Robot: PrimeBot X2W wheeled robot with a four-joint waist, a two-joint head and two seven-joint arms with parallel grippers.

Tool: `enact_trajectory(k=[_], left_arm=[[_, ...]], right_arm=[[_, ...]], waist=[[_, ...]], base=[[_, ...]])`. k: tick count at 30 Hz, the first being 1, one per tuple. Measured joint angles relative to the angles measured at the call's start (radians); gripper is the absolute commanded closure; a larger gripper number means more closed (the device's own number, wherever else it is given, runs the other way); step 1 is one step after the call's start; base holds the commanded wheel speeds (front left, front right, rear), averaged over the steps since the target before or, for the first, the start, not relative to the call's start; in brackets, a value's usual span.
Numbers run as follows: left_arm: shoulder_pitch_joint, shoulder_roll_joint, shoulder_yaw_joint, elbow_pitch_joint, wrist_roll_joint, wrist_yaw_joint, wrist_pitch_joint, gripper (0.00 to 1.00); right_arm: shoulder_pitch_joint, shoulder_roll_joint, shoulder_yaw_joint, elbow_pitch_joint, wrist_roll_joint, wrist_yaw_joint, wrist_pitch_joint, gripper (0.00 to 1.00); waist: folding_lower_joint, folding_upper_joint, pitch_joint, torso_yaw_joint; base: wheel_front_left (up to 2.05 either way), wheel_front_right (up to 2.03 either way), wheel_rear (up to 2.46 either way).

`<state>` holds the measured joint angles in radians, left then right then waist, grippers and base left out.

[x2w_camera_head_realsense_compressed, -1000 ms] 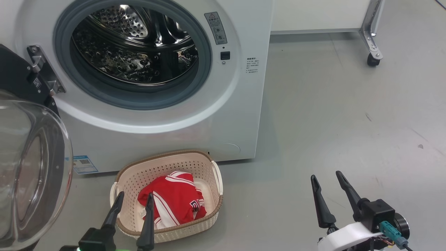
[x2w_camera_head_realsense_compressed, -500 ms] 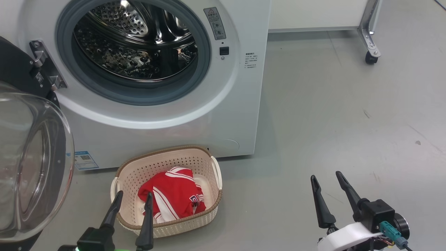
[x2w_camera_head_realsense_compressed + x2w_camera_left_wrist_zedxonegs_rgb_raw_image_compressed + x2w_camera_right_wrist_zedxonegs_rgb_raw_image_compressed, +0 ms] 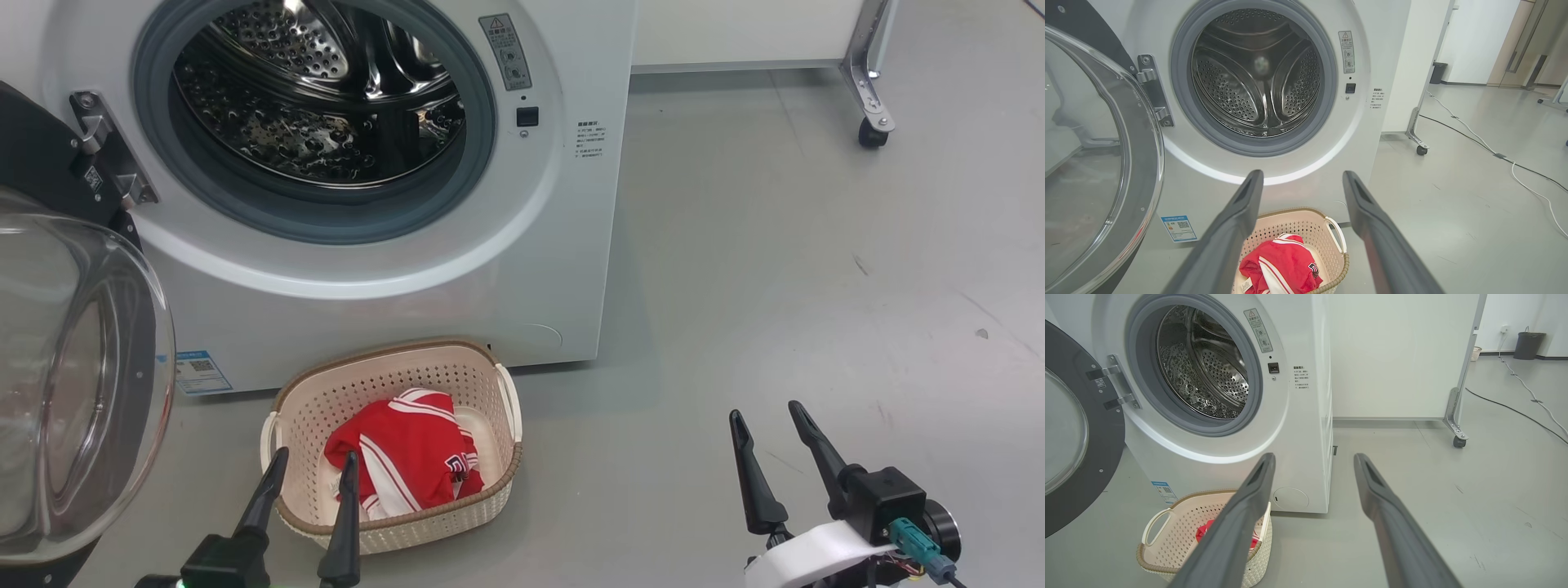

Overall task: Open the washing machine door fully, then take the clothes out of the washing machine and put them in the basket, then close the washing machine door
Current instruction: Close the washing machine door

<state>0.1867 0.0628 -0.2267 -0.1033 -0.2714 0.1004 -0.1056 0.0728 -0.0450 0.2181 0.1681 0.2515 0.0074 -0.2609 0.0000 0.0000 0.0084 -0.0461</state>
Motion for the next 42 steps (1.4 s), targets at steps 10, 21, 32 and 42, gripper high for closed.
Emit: enact_trajectory(k=[10, 21, 32, 42], left_arm=[[-0.001, 0.0, -0.01, -0.005, 0.0, 0.0, 0.009, 0.0], [-0.002, 0.0, -0.01, 0.004, 0.0, 0.0, 0.017, 0.0], [-0.002, 0.0, 0.005, 0.005, -0.001, 0.001, 0.021, 0.0], [-0.002, 0.0, 0.036, 0.006, -0.011, 0.006, 0.022, 0.0]], right_arm=[[0.0, -0.005, -0.021, -0.012, 0.0, -0.003, 0.0, 0.0], [0.007, -0.015, -0.027, -0.017, 0.0, -0.009, 0.0, 0.0], [0.016, -0.014, -0.009, -0.02, 0.0, 0.001, 0.0, 0.0], [0.019, -0.012, 0.005, -0.019, 0.0, 0.001, 0.0, 0.0]], waist=[[0.0, 0.0, 0.005, 0.036], [0.0, 0.0, -0.005, 0.127], [0.0, 0.0, -0.017, 0.264], [0.0, 0.0, -0.027, 0.399]], base=[[0.0, 0.0, 0.0], [0.0, 0.0, 0.0], [0.0, 0.0, 0.0], [0.0, 0.0, 0.0]])
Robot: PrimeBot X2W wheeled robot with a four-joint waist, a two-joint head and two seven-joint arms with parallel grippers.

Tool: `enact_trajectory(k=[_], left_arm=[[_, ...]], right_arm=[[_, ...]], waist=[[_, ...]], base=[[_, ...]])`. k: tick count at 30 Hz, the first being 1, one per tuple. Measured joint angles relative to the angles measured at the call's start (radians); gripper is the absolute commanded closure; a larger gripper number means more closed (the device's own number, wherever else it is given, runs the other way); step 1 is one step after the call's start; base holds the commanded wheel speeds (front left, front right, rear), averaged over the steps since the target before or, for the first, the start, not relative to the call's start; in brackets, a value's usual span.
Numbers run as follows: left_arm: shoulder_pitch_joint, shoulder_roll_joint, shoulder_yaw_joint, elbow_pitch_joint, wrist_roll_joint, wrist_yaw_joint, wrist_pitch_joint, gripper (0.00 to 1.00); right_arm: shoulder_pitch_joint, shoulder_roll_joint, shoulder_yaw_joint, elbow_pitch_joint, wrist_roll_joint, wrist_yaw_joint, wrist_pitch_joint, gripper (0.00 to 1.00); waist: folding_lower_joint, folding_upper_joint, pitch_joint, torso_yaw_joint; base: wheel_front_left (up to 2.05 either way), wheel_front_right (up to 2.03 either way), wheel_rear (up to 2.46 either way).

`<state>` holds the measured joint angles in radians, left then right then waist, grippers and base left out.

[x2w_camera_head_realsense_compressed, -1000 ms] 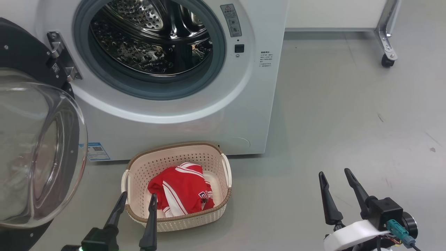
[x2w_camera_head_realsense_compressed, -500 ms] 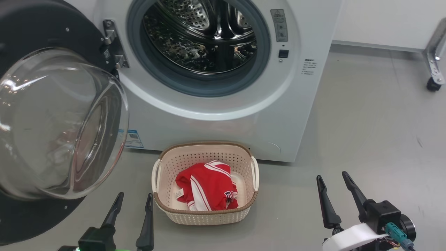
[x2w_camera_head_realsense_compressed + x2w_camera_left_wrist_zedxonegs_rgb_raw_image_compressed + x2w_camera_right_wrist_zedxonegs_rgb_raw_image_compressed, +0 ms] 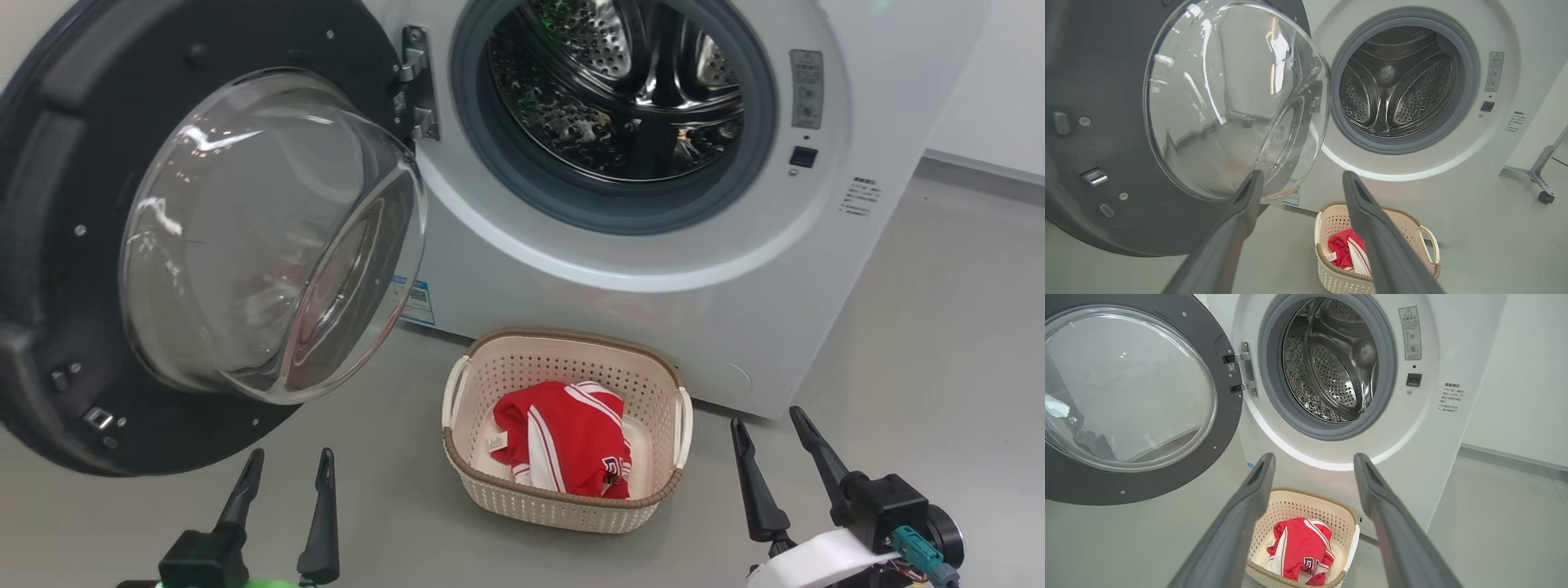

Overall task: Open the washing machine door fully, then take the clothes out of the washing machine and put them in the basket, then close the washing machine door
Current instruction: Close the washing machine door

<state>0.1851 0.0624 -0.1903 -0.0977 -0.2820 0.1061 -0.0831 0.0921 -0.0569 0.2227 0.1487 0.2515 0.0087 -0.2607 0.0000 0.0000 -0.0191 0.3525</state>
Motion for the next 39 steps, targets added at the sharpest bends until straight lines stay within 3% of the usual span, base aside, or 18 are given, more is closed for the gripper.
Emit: enact_trajectory(k=[13, 32, 33, 34, 35, 37, 39], left_arm=[[0.001, 0.002, 0.029, 0.002, -0.008, 0.003, 0.002, 0.0], [0.001, 0.003, 0.03, 0.004, -0.01, 0.003, 0.002, 0.0], [0.001, 0.003, 0.029, 0.004, -0.011, 0.003, 0.002, 0.19], [0.001, 0.003, 0.029, 0.004, -0.013, 0.003, 0.002, 0.19], [0.001, 0.003, 0.028, 0.004, -0.018, 0.003, 0.002, 0.56], [0.001, 0.003, 0.028, 0.004, -0.039, 0.002, 0.001, 1.0], [0.002, 0.002, 0.027, 0.004, -0.053, 0.001, 0.001, 1.0]], right_arm=[[0.0, 0.004, 0.035, 0.005, 0.0, 0.004, 0.0, 0.0], [-0.001, 0.007, 0.046, 0.019, 0.002, 0.007, 0.0, 0.0], [-0.002, 0.007, 0.046, 0.019, 0.002, 0.006, 0.0, 0.0], [-0.002, 0.007, 0.046, 0.019, 0.002, 0.006, 0.0, 0.0], [-0.002, 0.007, 0.046, 0.019, 0.002, 0.006, 0.0, 0.0], [-0.002, 0.007, 0.046, 0.019, 0.002, 0.006, 0.0, 0.0], [-0.002, 0.007, 0.047, 0.019, 0.002, 0.006, 0.0, 0.0]], waist=[[0.0, 0.0, -0.007, 0.111], [0.0, 0.0, -0.009, 0.112], [0.0, 0.0, -0.009, 0.112], [0.0, 0.0, -0.009, 0.111], [0.0, 0.0, -0.009, 0.111], [0.0, 0.0, -0.008, 0.11], [0.0, 0.0, -0.007, 0.109]], base=[[0.0, 0.0, 0.0], [0.0, 0.0, 0.0], [0.0, 0.0, 0.0], [0.0, 0.0, 0.0], [0.0, 0.0, 0.0], [0.0, 0.0, 0.0], [0.0, 0.0, 0.0]])
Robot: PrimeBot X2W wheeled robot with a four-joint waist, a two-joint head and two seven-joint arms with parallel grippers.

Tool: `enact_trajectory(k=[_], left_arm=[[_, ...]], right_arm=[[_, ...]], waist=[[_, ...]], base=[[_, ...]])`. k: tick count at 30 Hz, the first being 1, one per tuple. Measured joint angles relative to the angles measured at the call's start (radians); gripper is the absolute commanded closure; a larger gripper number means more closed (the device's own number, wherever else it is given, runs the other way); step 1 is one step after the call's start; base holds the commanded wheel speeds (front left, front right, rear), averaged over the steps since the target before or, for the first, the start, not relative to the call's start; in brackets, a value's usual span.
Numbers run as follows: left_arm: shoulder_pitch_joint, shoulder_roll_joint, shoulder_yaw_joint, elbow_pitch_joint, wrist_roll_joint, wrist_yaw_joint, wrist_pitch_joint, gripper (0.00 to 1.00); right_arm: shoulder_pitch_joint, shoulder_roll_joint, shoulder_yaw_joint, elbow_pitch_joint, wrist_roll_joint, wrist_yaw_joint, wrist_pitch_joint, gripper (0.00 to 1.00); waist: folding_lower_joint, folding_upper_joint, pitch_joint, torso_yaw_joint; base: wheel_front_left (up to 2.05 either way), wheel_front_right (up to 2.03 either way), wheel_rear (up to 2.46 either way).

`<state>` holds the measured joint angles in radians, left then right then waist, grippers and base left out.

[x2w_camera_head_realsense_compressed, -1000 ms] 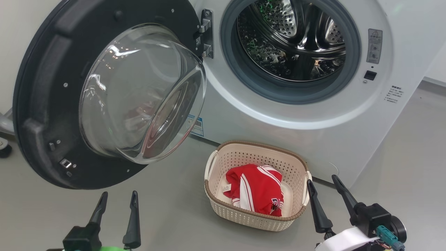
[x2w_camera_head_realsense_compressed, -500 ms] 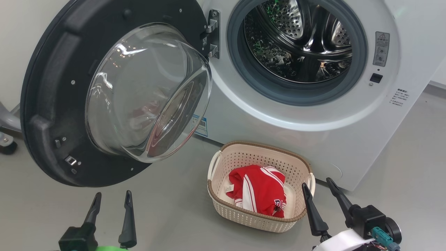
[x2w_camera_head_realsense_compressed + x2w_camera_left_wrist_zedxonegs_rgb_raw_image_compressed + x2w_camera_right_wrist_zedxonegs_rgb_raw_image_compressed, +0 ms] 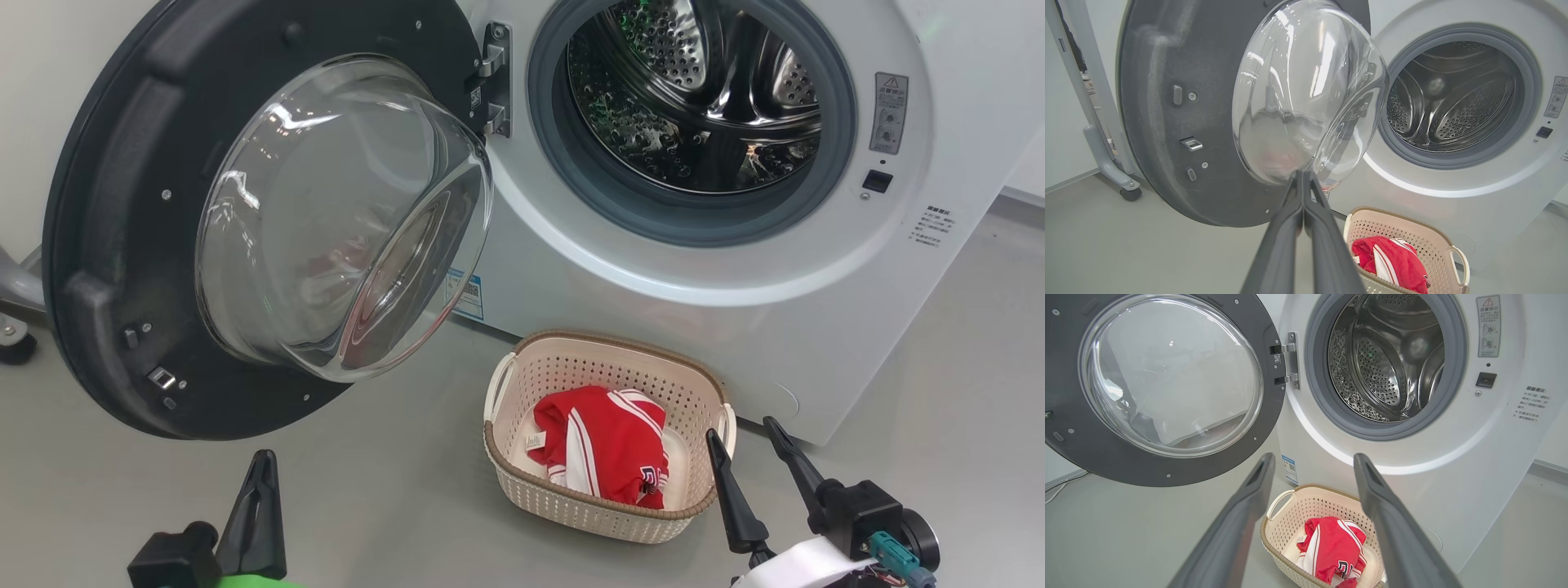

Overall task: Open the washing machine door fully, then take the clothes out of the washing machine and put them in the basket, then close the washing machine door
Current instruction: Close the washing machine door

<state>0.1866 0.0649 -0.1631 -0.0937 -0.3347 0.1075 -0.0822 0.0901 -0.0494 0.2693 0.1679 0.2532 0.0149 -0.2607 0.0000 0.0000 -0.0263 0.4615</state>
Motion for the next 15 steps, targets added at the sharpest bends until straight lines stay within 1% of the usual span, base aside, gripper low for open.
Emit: enact_trajectory(k=[3, 6, 11, 13, 15], left_arm=[[0.0, -0.002, 0.002, -0.004, -0.05, -0.021, -0.006, 1.0], [0.0, -0.012, 0.017, -0.019, -0.182, -0.05, -0.015, 1.0], [-0.001, -0.018, 0.076, -0.061, -0.475, -0.096, -0.035, 1.0], [-0.001, -0.017, 0.095, -0.081, -0.613, -0.104, -0.051, 1.0], [-0.001, -0.017, 0.088, -0.108, -0.729, -0.104, -0.081, 1.0]], right_arm=[[0.0, 0.0, 0.0, 0.0, 0.001, -0.002, 0.0, 0.0], [0.0, 0.0, 0.0, 0.0, 0.001, -0.007, 0.0, 0.0], [-0.001, 0.0, 0.0, 0.0, 0.001, -0.007, 0.0, 0.0], [-0.001, 0.0, -0.001, 0.0, 0.001, -0.007, 0.0, 0.0], [-0.001, 0.0, -0.001, 0.0, 0.001, -0.008, 0.0, 0.0]], waist=[[0.0, 0.0, 0.002, 0.0], [0.0, 0.0, 0.004, 0.001], [0.0, 0.0, 0.006, 0.004], [0.0, 0.0, 0.007, 0.006], [0.0, 0.0, 0.008, 0.008]], base=[[0.0, 0.0, 0.0], [0.0, 0.0, 0.0], [0.0, 0.0, 0.0], [0.0, 0.0, 0.0], [0.0, 0.0, 0.0]])
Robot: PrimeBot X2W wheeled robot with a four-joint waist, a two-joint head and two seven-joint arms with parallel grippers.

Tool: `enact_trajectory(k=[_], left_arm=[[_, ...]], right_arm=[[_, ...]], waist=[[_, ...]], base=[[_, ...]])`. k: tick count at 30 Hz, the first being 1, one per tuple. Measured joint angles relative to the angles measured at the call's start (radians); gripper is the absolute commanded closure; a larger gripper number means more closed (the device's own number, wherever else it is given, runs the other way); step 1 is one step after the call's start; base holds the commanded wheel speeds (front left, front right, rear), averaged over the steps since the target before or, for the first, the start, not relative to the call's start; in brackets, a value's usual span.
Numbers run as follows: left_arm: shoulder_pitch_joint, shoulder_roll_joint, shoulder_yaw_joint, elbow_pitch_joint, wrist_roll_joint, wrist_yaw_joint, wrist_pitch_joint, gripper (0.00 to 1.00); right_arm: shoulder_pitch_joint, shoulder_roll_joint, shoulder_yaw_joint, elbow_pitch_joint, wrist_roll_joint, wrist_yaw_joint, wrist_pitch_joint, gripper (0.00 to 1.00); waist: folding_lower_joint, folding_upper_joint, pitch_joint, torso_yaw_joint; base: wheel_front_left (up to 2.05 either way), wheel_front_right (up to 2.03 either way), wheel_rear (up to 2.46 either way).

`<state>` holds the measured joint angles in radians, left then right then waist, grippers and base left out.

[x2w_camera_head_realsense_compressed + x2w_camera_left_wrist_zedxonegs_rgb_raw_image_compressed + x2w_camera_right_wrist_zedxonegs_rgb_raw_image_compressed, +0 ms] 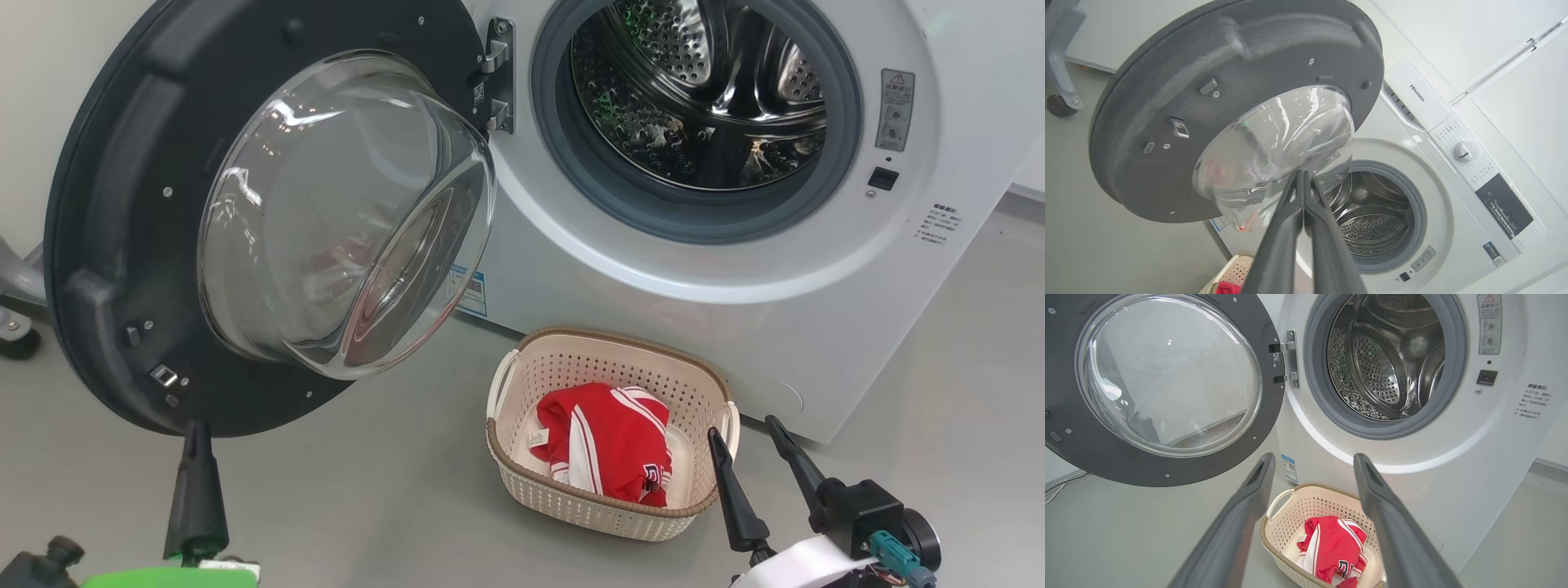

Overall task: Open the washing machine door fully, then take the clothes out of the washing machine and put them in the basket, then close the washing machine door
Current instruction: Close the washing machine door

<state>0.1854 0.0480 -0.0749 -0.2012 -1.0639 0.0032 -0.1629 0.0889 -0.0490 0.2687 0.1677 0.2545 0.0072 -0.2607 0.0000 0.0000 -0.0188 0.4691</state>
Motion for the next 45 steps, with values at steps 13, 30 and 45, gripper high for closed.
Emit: enact_trajectory(k=[13, 30, 45], left_arm=[[-0.111, -0.003, 0.248, -0.064, -0.461, -0.076, -0.058, 1.0], [-0.321, 0.239, 0.498, 0.189, -0.666, 0.046, 0.09, 1.0], [-0.416, 0.323, 0.444, 0.383, -0.737, 0.098, 0.245, 1.0]], right_arm=[[-0.002, -0.01, -0.001, -0.005, 0.0, -0.002, 0.007, 0.0], [-0.045, -0.034, 0.014, -0.036, -0.012, 0.002, 0.036, 0.0], [-0.081, -0.06, -0.002, -0.049, -0.018, 0.012, 0.04, 0.0]], waist=[[0.0, 0.0, 0.021, 0.012], [0.0, 0.0, 0.089, -0.032], [0.0001, 0.0, 0.142, -0.089]], base=[[0.0, 0.0, 0.0], [0.0, 0.0, 0.0], [0.0, 0.0, 0.0]])
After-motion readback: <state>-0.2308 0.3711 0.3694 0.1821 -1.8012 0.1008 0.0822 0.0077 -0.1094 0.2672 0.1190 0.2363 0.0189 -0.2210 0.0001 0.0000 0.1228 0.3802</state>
